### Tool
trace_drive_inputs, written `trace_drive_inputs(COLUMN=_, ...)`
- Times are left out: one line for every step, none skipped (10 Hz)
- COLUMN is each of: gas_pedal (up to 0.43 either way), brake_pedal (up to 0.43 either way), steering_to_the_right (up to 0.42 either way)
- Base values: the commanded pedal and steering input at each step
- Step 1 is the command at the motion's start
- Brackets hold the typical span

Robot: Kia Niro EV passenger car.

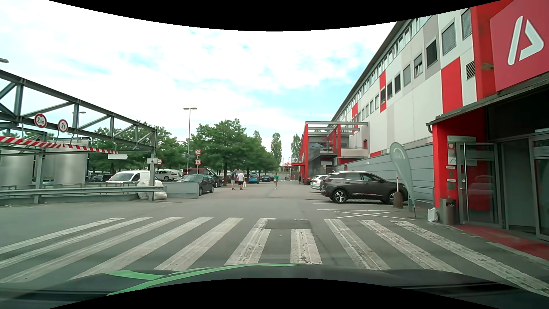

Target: Follow the waypoints while adhering to traffic rules and regulations

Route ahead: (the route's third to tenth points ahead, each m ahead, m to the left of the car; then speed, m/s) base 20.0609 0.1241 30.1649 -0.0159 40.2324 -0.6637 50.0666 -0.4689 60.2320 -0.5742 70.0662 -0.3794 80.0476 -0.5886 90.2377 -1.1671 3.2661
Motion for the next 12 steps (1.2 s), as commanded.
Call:
trace_drive_inputs(gas_pedal=0.008, brake_pedal=0.0, steering_to_the_right=0.009)
trace_drive_inputs(gas_pedal=0.008, brake_pedal=0.0, steering_to_the_right=0.009)
trace_drive_inputs(gas_pedal=0.02, brake_pedal=0.0, steering_to_the_right=0.009)
trace_drive_inputs(gas_pedal=0.02, brake_pedal=0.0, steering_to_the_right=0.009)
trace_drive_inputs(gas_pedal=0.02, brake_pedal=0.0, steering_to_the_right=0.009)
trace_drive_inputs(gas_pedal=0.02, brake_pedal=0.0, steering_to_the_right=0.009)
trace_drive_inputs(gas_pedal=0.02, brake_pedal=0.0, steering_to_the_right=0.009)
trace_drive_inputs(gas_pedal=0.02, brake_pedal=0.0, steering_to_the_right=0.009)
trace_drive_inputs(gas_pedal=0.02, brake_pedal=0.0, steering_to_the_right=0.009)
trace_drive_inputs(gas_pedal=0.02, brake_pedal=0.0, steering_to_the_right=0.009)
trace_drive_inputs(gas_pedal=0.02, brake_pedal=0.0, steering_to_the_right=0.009)
trace_drive_inputs(gas_pedal=0.02, brake_pedal=0.0, steering_to_the_right=0.009)
